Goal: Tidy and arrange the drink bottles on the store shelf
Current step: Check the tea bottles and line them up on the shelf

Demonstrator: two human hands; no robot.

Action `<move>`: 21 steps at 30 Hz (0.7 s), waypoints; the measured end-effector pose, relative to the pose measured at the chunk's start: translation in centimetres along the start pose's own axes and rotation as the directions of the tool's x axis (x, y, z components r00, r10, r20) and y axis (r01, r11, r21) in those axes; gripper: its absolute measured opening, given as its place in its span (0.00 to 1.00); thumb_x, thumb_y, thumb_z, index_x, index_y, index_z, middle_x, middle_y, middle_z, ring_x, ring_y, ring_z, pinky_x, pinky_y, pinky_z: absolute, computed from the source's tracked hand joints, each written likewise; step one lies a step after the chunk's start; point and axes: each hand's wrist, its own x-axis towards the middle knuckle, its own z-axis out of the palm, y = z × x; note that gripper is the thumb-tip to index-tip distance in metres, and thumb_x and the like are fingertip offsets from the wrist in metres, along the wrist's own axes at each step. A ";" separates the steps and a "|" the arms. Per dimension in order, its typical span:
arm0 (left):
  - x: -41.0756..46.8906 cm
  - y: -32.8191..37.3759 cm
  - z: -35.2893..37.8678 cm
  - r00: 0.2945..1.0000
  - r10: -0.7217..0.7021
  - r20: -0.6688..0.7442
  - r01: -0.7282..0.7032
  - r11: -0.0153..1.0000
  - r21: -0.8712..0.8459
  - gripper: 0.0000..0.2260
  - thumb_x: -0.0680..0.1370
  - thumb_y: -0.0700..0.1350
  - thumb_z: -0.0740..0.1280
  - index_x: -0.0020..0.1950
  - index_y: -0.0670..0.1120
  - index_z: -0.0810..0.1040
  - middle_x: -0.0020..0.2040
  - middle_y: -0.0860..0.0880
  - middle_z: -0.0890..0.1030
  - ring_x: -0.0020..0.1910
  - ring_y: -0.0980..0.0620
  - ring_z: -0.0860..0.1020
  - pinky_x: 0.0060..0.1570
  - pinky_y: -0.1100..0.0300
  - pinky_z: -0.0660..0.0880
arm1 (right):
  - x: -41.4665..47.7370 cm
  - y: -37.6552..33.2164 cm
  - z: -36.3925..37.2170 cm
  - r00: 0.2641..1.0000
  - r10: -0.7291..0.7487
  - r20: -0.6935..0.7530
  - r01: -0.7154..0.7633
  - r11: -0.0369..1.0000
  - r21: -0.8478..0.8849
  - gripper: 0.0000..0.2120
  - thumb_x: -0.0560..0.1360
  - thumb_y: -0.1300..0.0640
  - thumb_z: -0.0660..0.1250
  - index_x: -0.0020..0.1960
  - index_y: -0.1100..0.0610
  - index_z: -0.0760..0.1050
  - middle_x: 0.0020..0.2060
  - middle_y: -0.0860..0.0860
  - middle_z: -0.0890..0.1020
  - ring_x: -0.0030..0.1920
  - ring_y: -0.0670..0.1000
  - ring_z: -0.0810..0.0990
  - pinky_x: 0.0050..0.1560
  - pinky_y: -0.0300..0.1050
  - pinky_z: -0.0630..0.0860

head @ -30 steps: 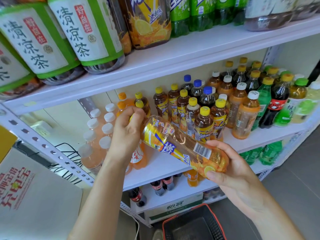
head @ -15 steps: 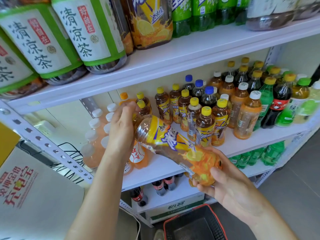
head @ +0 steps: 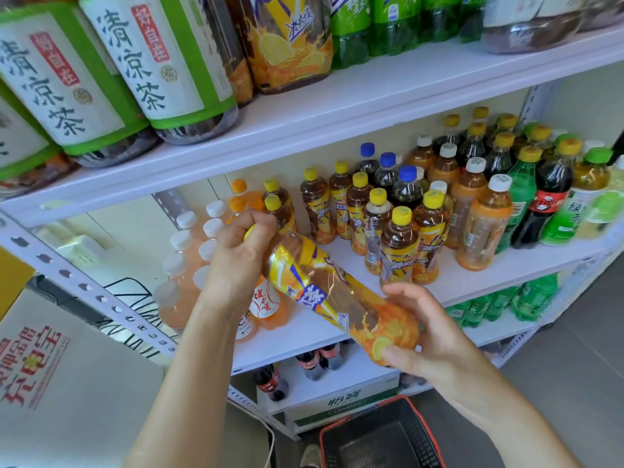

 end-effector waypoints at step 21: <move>0.6 -1.6 -0.6 0.986 -0.128 0.105 0.072 0.900 0.430 0.09 0.79 0.53 0.66 0.43 0.50 0.78 0.31 0.55 0.79 0.30 0.59 0.75 0.32 0.67 0.72 | 1.8 3.6 1.3 0.950 -0.072 -0.304 -0.005 0.969 -0.247 0.24 0.65 0.55 0.81 0.57 0.47 0.76 0.46 0.45 0.84 0.45 0.43 0.82 0.43 0.32 0.76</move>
